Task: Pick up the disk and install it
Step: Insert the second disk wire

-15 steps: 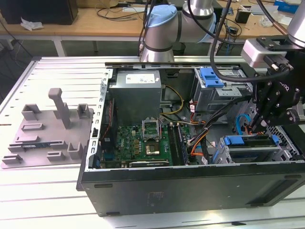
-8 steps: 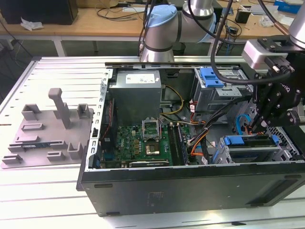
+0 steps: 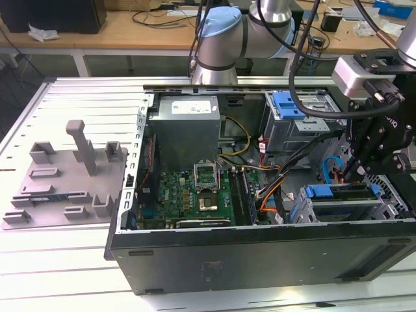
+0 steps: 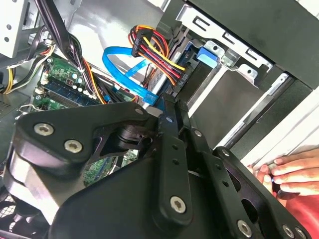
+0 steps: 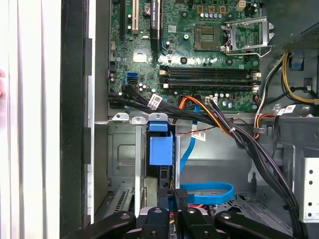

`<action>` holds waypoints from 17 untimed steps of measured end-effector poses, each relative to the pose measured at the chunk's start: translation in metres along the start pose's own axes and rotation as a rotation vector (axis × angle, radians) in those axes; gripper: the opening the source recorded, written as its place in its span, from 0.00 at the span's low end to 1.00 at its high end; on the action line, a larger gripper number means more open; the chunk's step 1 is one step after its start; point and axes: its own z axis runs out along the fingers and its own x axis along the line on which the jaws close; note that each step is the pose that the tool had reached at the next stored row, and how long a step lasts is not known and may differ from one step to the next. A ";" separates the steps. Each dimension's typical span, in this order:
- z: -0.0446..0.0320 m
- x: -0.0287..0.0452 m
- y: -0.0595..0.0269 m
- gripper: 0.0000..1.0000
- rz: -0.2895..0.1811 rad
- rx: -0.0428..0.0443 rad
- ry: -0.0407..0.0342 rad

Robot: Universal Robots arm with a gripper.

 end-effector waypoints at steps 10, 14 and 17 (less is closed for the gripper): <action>0.0003 0.0015 -0.0006 0.16 0.004 0.0000 -0.0033; 0.0006 0.0019 -0.0007 0.16 0.006 0.0001 -0.0031; 0.0009 0.0019 -0.0007 0.16 0.007 0.0000 -0.0032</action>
